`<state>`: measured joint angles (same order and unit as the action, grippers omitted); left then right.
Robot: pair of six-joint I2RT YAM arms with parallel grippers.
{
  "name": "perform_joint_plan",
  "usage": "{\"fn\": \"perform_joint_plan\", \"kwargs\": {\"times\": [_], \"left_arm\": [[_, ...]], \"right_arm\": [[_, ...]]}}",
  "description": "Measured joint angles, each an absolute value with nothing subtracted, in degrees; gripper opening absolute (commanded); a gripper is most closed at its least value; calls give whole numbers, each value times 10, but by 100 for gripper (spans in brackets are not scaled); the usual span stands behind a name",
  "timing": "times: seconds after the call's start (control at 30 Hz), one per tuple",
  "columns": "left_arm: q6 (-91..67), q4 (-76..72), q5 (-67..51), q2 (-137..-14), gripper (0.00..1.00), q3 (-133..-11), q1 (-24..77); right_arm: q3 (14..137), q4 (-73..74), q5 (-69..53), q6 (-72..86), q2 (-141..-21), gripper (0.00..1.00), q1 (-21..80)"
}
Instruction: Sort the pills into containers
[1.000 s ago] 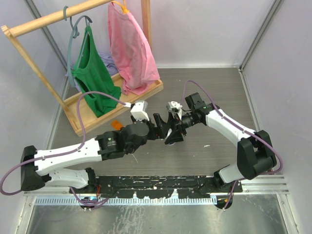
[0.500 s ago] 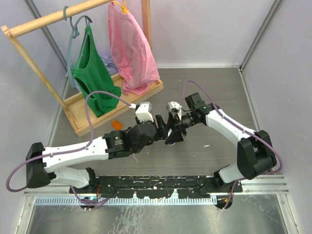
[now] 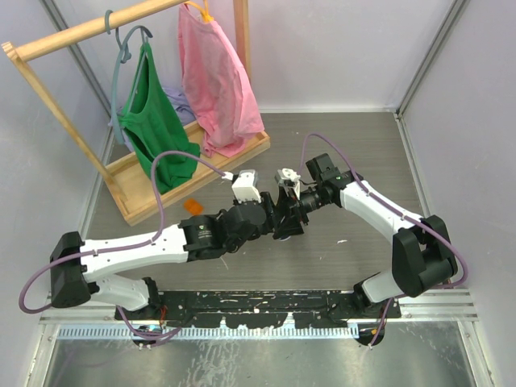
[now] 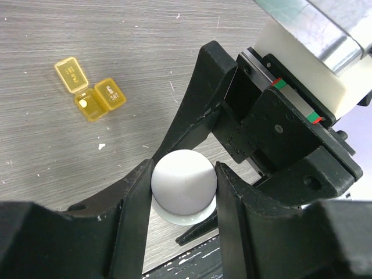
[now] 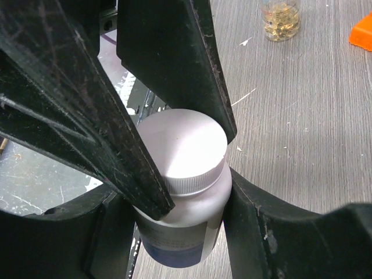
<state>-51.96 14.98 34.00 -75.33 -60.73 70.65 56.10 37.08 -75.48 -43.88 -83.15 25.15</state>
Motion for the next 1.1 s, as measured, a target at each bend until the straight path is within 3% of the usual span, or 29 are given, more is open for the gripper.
{"fn": "perform_joint_plan", "kwargs": {"times": [0.17,0.27,0.47,0.63,0.7,0.9,0.97,1.0,1.1], "left_arm": [[-517,150,332,-754,15,-607,707],[-513,146,328,-753,7,-606,707],[-466,69,282,-716,3,-546,692],[-394,-63,131,-681,4,-460,634],[-362,-105,79,-685,14,-443,613],[-301,-167,44,-683,78,-414,603],[-291,-166,67,-665,93,-403,605],[-292,-159,80,-651,98,-396,604],[-295,-140,114,-596,98,-389,607]], "right_arm": [[561,375,-754,-440,-832,1,251],[561,376,-754,-441,-832,1,251],[562,378,-752,-442,-832,1,252],[562,380,-743,-442,-832,1,252],[562,382,-736,-444,-832,1,249],[562,386,-735,-450,-832,1,248],[563,389,-746,-450,-832,1,250],[564,389,-748,-449,-832,1,251],[566,387,-749,-449,-832,1,253]]}}
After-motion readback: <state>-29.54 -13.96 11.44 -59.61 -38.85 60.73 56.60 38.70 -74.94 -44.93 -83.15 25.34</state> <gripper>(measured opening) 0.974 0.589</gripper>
